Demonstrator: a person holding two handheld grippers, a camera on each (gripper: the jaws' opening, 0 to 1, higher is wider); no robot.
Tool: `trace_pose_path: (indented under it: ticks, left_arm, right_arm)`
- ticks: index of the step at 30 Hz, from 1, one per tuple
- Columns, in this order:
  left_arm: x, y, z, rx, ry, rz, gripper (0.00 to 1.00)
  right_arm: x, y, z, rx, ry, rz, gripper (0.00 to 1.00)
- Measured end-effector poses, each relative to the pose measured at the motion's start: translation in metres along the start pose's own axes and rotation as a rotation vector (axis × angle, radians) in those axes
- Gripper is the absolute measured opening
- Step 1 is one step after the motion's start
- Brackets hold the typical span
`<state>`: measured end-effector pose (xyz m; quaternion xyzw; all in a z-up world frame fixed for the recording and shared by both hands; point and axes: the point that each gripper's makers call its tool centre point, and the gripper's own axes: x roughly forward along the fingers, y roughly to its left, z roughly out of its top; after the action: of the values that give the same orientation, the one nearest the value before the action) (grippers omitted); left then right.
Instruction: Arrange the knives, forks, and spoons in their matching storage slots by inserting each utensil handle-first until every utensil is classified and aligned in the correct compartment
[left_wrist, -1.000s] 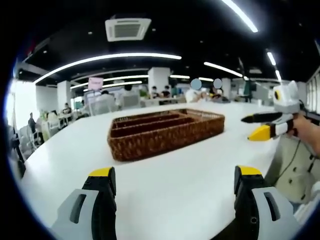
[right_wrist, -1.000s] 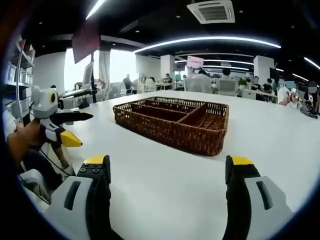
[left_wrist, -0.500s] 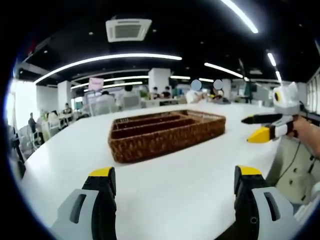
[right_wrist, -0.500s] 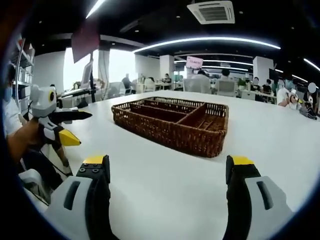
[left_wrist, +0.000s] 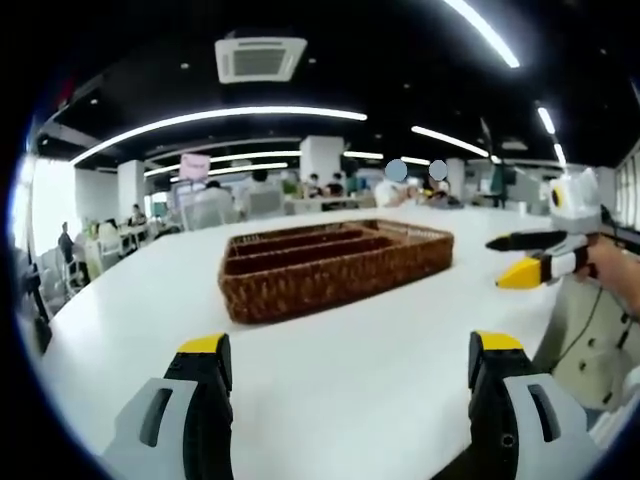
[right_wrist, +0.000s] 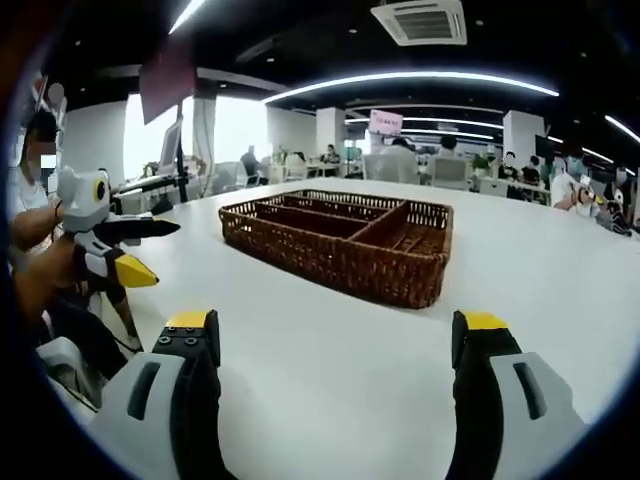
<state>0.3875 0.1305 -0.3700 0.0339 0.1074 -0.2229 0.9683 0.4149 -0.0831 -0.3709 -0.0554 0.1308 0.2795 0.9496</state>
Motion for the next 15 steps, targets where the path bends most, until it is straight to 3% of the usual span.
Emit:
trace_pose_path:
  ticks: [15]
  left_arm:
    - [0.0011,0.0032,0.0027,-0.007,-0.008,0.005,1.00]
  right_arm:
    - [-0.0031,-0.0003,-0.0010,-0.002,0.003,-0.008,1.00]
